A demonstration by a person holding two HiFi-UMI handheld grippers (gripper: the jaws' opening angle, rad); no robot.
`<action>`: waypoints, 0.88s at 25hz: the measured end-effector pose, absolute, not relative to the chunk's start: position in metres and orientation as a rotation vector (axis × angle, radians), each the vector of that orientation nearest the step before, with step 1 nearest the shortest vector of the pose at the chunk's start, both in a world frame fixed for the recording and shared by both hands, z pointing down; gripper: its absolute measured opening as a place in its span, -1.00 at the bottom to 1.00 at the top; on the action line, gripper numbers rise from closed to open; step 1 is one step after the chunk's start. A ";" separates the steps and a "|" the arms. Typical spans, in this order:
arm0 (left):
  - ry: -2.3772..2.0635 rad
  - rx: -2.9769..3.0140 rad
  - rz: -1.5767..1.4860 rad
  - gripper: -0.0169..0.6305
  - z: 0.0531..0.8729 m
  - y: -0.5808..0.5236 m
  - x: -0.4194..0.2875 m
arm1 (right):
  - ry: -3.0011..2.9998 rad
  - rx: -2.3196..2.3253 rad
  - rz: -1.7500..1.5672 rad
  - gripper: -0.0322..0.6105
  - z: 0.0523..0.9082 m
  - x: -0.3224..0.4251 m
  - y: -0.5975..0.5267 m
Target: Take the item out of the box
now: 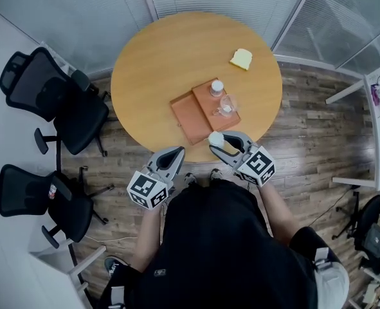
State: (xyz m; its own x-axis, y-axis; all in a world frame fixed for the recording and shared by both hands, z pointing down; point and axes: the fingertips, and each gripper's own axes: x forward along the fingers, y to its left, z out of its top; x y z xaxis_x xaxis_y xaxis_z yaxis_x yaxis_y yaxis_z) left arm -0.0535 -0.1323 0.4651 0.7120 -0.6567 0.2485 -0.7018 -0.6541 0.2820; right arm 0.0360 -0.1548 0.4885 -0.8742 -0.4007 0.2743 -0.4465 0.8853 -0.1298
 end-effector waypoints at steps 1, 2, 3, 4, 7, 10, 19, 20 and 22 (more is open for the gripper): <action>-1.065 2.559 0.176 -0.93 0.465 -0.133 -0.050 | -2.817 0.631 0.272 -0.41 0.489 0.039 -0.156; -1.074 2.556 0.176 -0.93 0.465 -0.134 -0.047 | -2.819 0.621 0.267 -0.41 0.490 0.042 -0.157; -1.082 2.554 0.177 -0.93 0.466 -0.135 -0.044 | -2.818 0.611 0.263 -0.41 0.491 0.044 -0.159; -1.090 2.551 0.178 -0.93 0.466 -0.135 -0.042 | -2.816 0.600 0.257 -0.41 0.492 0.046 -0.160; -1.118 2.542 0.183 -0.93 0.467 -0.137 -0.036 | -2.810 0.563 0.237 -0.41 0.496 0.052 -0.164; -1.146 2.525 0.184 -0.93 0.469 -0.138 -0.030 | -2.818 0.535 0.233 -0.41 0.498 0.058 -0.168; -1.199 2.495 0.179 -0.93 0.477 -0.134 -0.008 | -2.839 0.439 0.227 -0.41 0.506 0.068 -0.170; -1.200 2.493 0.179 -0.93 0.479 -0.133 -0.006 | -2.840 0.434 0.229 -0.41 0.508 0.069 -0.170; -1.203 2.488 0.178 -0.93 0.481 -0.131 -0.001 | -2.842 0.427 0.232 -0.41 0.510 0.071 -0.171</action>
